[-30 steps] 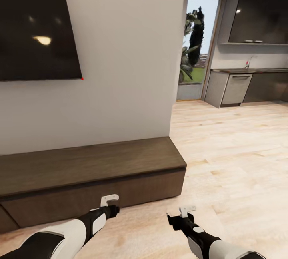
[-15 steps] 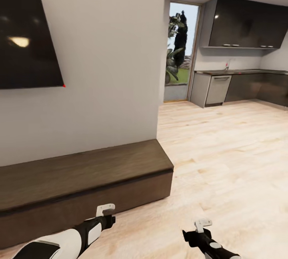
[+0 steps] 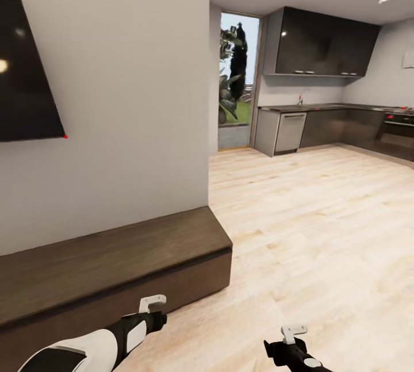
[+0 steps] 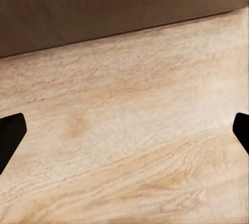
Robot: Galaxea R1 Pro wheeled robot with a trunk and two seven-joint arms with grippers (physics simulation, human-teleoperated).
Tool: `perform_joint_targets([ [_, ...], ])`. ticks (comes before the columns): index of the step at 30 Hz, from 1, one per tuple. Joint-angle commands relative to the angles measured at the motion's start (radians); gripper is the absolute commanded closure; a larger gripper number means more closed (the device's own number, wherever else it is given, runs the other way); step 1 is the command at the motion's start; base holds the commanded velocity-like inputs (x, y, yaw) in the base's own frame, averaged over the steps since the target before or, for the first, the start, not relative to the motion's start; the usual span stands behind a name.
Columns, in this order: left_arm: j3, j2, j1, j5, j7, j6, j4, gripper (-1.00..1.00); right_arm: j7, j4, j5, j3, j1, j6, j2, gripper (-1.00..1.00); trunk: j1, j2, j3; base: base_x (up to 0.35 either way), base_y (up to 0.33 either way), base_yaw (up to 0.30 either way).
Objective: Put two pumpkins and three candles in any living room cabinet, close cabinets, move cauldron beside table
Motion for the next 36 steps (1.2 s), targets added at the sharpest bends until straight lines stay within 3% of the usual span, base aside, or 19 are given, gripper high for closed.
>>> perform_joint_targets([
  [1,-0.008,-0.001,-0.001,0.009,0.002,0.002,0.001,-1.00,0.005,0.001,-0.010,0.005,-0.001,-0.004,0.000,-1.00,-0.004,0.007,0.004,0.000,0.000,-0.138],
  [13,-0.003,-0.002,-0.001,0.015,0.001,0.002,-0.002,-1.00,-0.001,0.000,-0.010,0.004,-0.001,0.035,0.000,-1.00,-0.050,0.091,0.058,0.000,0.000,-0.124],
  [16,0.025,0.000,-0.001,0.059,0.001,0.002,0.000,-1.00,-0.001,-0.001,-0.011,0.004,-0.001,0.091,0.000,-1.00,-0.062,0.112,0.072,0.000,0.000,-0.120],
  [21,0.040,0.000,0.000,0.102,0.003,0.003,0.001,-1.00,-0.001,-0.002,-0.013,-0.002,-0.001,0.109,-0.002,-1.00,-0.081,0.147,0.095,0.000,0.000,-0.124],
  [31,0.043,0.002,0.000,0.152,0.007,0.002,0.002,-1.00,0.000,-0.003,-0.010,0.002,-0.001,0.114,-0.005,-1.00,-0.119,0.217,0.139,0.000,0.000,-0.173],
  [36,0.044,0.004,0.000,0.157,0.008,0.000,0.003,-1.00,0.002,-0.001,-0.008,0.008,-0.001,0.113,-0.002,-1.00,-0.138,0.252,0.156,0.000,0.000,-0.065],
])
